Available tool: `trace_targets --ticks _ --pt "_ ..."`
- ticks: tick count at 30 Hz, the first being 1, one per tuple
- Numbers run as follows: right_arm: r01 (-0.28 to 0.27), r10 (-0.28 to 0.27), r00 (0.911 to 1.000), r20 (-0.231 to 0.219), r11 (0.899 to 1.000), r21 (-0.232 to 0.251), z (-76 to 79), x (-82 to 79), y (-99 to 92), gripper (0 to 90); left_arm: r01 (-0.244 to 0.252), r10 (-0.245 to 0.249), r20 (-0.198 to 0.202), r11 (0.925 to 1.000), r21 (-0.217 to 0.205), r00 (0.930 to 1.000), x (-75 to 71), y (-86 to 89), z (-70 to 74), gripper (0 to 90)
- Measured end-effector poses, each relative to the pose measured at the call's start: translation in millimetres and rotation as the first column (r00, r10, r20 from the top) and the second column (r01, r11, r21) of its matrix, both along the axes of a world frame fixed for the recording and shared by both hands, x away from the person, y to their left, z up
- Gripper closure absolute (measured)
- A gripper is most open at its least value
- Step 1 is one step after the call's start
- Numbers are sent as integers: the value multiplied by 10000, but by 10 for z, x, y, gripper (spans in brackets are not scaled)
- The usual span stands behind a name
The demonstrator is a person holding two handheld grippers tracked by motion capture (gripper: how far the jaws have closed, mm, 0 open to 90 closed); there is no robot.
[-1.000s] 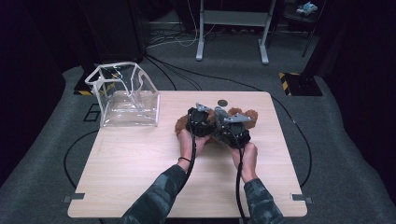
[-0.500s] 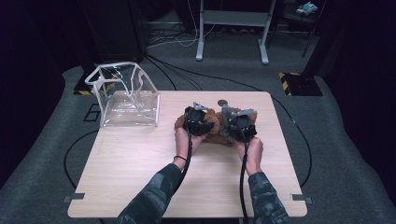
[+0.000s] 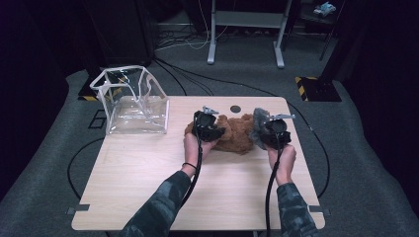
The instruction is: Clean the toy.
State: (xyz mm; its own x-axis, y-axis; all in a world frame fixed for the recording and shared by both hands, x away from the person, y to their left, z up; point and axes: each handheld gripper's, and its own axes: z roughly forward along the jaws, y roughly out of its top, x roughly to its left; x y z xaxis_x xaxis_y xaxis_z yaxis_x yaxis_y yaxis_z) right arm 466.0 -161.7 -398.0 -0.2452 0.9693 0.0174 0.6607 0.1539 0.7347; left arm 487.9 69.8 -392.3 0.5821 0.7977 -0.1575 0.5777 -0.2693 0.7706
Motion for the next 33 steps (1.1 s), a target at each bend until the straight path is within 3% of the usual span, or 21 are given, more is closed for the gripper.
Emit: trace_targets --ticks 2,5,7,8,12,20,24,26,28,31,33 --pt "-722 722 9974 49 9972 172 33 -73 177 727 -18 18 16 10000 -67 10000 4 -20 0 733" --pt "-2020 2023 9793 -108 9790 273 3 -137 529 724 7 -7 -53 10000 -36 10000 0 -39 -3 732" --pt "-2430 2426 9695 -339 9700 -73 -61 -135 736 723 -48 48 -146 10000 45 9999 5 -34 -6 734" --pt "-2481 2465 9684 -381 9676 -473 -102 -103 799 724 -64 65 -209 10000 69 9998 7 -29 -9 735" --pt "-2011 1982 9784 -584 9784 -472 -150 40 718 727 98 -96 -205 9999 92 9997 27 16 -1 734" --pt "-401 356 9965 -760 9975 -589 -138 264 149 729 68 -68 -195 10000 -18 9998 46 90 5 734" --pt "846 -931 9900 -1062 9930 -824 -173 355 -171 728 16 -17 -236 10000 -42 9997 55 114 12 734" --pt "945 -1020 9873 -1220 9934 -651 -191 348 -227 728 21 -23 -220 10000 -60 9998 60 115 13 733" --pt "744 -800 9921 -963 9954 -599 -163 285 -194 728 8 -9 -186 10000 -53 9998 64 105 12 732" --pt "28 -44 9989 -464 9995 -329 -60 134 -8 727 3 -4 -192 10000 -50 9998 69 93 12 731" --pt "-760 754 9967 -313 9970 -168 -3 36 180 727 39 -40 -188 10000 -65 9998 73 84 11 729"
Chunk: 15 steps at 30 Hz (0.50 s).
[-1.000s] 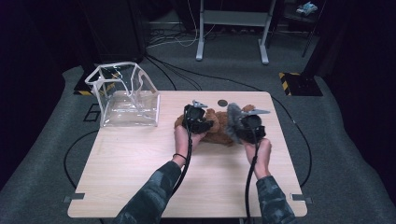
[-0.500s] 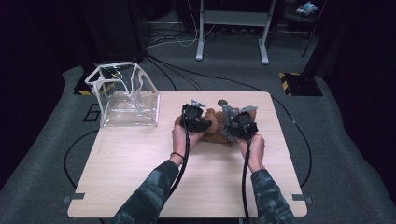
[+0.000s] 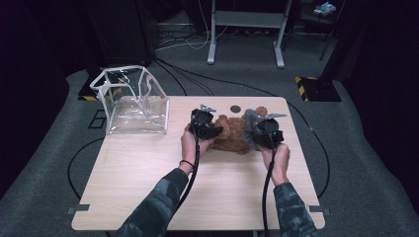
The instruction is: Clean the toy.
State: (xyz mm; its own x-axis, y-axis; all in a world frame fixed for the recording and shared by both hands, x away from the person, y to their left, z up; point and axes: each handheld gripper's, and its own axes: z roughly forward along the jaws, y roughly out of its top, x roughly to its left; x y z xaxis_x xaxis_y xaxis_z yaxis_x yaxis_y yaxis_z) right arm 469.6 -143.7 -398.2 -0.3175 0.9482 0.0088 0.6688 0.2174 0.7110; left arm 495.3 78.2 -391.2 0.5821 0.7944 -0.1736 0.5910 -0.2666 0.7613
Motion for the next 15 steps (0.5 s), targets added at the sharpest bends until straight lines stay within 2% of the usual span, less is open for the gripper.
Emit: trace_targets --ticks 4,6,10,15 --pt "-1262 1263 9920 -37 9919 135 2 -88 390 727 29 -29 -24 10000 18 10000 -6 -27 -2 727" --pt "-1409 1406 9899 -190 9900 -126 -56 -59 517 727 29 -29 -29 10000 18 10000 -8 -31 -3 727" --pt "-1009 1000 9943 -383 9947 -222 -156 68 488 727 194 -194 -57 9998 10 9998 0 -2 -5 725" --pt "-269 253 9988 -421 9989 -380 -167 171 232 729 144 -145 -95 9998 -124 9999 14 42 -7 726"
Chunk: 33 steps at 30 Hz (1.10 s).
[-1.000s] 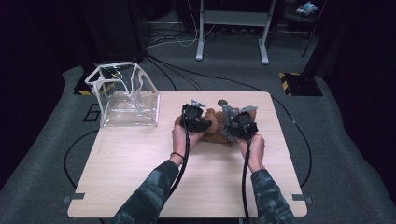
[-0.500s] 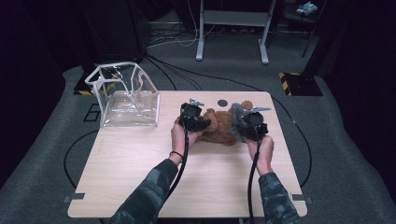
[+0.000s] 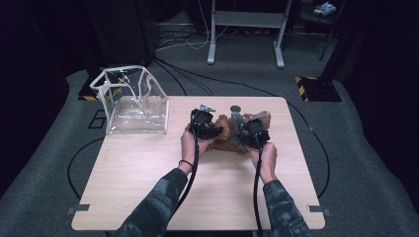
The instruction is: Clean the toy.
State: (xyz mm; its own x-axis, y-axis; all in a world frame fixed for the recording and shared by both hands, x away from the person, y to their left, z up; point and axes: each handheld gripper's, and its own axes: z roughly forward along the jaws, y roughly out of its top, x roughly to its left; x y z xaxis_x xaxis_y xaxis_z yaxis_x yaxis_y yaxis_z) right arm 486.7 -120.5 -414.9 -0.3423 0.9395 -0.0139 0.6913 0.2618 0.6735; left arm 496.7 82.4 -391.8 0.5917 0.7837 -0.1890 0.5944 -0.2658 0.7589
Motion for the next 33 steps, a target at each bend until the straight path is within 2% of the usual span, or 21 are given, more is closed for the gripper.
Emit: trace_targets --ticks 1,3,5,7,8,9,12,13,14,17,19,20,22,24,25,28,30,31,33 --pt "167 -166 9998 71 9997 -153 -4 25 -73 729 10 -10 -5 10000 13 10000 4 14 2 726" --pt "674 -675 9977 -76 9976 -160 -29 84 -243 729 -43 43 -25 10000 -30 10000 11 27 4 726" --pt "1414 -1421 9896 -222 9895 -296 -81 124 -407 729 -66 65 -79 10000 -70 9999 18 38 7 725" --pt "1670 -1680 9848 -445 9856 -259 -129 112 -520 728 -45 45 -66 10000 -82 10000 28 43 5 725" --pt "1652 -1652 9856 -349 9863 -45 -135 67 -531 728 -32 31 -68 10000 -58 10000 31 44 4 725" --pt "1538 -1533 9876 -327 9880 145 -130 26 -523 728 -22 22 -90 10000 -56 10000 37 42 -1 725" --pt "612 -619 9981 48 9938 927 -90 -215 -343 728 -78 78 -70 9999 -98 9999 34 26 -6 724" --pt "315 -328 9994 76 9906 1333 -91 -284 -261 727 -115 114 -64 9998 -161 9999 32 17 -10 724" --pt "-69 53 9999 114 9895 1447 -105 -334 -174 727 -139 138 -64 9997 -199 9999 29 10 -15 722" --pt "-807 809 9967 46 9852 1510 -180 -396 97 726 -146 145 -63 9998 -152 9999 31 -2 -21 719" --pt "-861 883 9961 -79 9845 1528 -245 -373 215 725 -149 148 -47 9998 -119 9999 33 -6 -21 718" --pt "-840 869 9961 -153 9869 1375 -282 -343 252 726 -140 139 -59 9998 -118 9999 35 -5 -20 718" --pt "-753 783 9967 -210 9902 1177 -320 -303 250 726 -122 122 -46 9999 -114 9999 36 -4 -20 718" --pt "-462 483 9986 -197 9945 944 -340 -269 175 726 -103 102 -38 9999 -107 9999 36 -1 -20 718" --pt "-325 355 9990 -257 9938 1060 -346 -255 103 727 -97 96 -42 9999 -112 9999 36 4 -19 716" --pt "416 -392 9987 -326 9962 764 -384 -210 -154 728 -137 137 -66 9998 -110 9999 43 27 -18 697" --pt "922 -889 9946 -542 9938 627 -429 -171 -324 727 -186 184 -110 9997 -157 9998 44 49 -6 619" --pt "1111 -1056 9917 -733 9910 745 -446 -163 -395 727 -156 154 -78 9994 -304 9999 40 61 3 574" --pt "1244 -1190 9902 -737 9895 737 -457 -189 -480 727 -313 314 21 9989 -362 9995 16 104 26 470"
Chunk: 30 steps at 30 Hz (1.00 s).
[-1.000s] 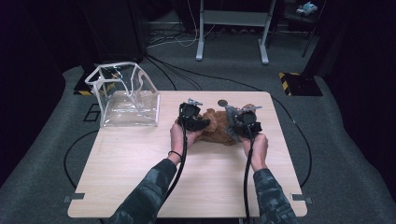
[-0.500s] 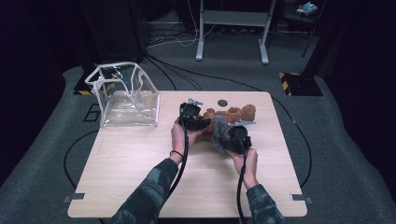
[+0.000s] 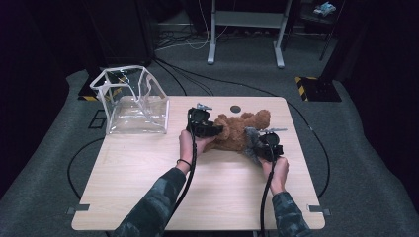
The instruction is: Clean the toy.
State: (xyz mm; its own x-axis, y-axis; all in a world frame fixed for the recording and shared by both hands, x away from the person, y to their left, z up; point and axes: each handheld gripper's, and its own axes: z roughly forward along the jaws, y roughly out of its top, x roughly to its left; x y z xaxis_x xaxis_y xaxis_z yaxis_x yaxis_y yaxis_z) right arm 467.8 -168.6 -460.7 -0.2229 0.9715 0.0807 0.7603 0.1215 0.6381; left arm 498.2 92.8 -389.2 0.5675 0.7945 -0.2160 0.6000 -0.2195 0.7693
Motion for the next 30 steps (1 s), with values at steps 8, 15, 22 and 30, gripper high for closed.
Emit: trace_targets --ticks 8,15,22,30 --pt "-1035 1038 9943 261 9946 -122 -64 -336 229 728 -235 258 529 9987 -442 9983 -140 341 -26 277" --pt "-2012 2040 9777 509 9781 -539 -51 -361 625 727 -627 641 755 9978 -211 9951 -235 605 -148 269" --pt "-1297 1326 9904 389 9891 -692 -62 -185 464 727 -1024 979 588 9916 787 9935 -212 728 -495 383" --pt "-177 194 9996 207 9966 -804 -161 -120 126 728 -1178 1025 1249 9855 1219 9869 -151 709 -572 819"
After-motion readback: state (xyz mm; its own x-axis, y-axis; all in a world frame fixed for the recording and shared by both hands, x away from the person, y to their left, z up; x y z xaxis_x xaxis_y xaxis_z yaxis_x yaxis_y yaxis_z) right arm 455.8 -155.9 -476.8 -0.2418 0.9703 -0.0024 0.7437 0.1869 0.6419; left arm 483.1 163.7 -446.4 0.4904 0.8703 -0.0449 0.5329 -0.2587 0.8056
